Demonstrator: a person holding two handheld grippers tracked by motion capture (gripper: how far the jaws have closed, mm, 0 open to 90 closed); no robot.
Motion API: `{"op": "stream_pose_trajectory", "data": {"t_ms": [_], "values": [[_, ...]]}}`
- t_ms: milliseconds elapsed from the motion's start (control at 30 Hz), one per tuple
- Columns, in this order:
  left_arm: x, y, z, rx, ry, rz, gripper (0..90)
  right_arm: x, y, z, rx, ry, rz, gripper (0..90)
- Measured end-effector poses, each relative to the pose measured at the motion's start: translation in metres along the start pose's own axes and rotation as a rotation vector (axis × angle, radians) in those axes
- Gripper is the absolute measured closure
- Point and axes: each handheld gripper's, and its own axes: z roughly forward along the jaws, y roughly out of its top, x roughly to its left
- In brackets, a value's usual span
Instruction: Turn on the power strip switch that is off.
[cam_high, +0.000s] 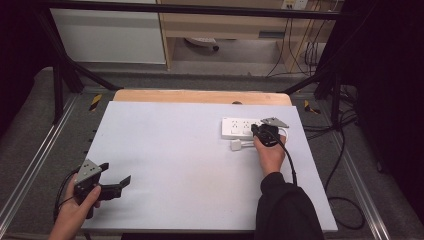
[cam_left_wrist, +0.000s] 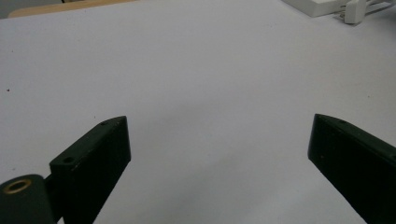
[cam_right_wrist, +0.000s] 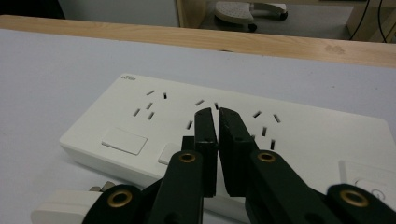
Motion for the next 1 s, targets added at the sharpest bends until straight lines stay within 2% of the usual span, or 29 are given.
{"op": "stream_pose_trajectory", "data": {"t_ms": [333,633,800,1000], "values": [[0.0,0.0,0.0,0.002,-0.002,-0.002,6.0,-0.001,0.003,-0.003,0.004,0.02,0.014,69.7],[0.001,-0.001,0.0,0.002,0.003,-0.01,6.0,-0.003,0.01,-0.006,0.011,0.044,0.075,44.5],[0.002,-0.001,0.001,0.003,0.003,-0.013,6.0,-0.006,0.014,-0.007,0.013,0.058,0.109,34.0],[0.002,-0.002,0.001,0.005,0.001,-0.022,6.0,-0.009,0.017,-0.009,0.019,0.044,0.108,21.7]]}}
